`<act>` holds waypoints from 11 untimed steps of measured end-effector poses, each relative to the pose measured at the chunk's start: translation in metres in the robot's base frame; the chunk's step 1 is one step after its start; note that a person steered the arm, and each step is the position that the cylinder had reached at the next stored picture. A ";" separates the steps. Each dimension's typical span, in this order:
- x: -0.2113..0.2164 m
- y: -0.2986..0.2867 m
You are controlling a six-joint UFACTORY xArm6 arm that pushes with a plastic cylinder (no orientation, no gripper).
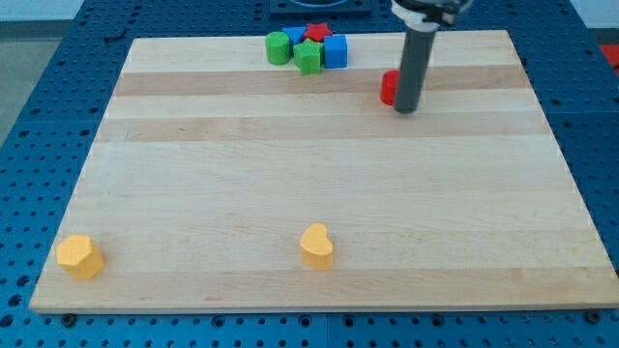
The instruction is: Slide red circle closer to the blue cube
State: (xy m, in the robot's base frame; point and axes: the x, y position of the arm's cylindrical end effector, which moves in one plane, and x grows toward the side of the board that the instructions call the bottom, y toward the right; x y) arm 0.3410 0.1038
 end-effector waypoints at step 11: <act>-0.024 -0.072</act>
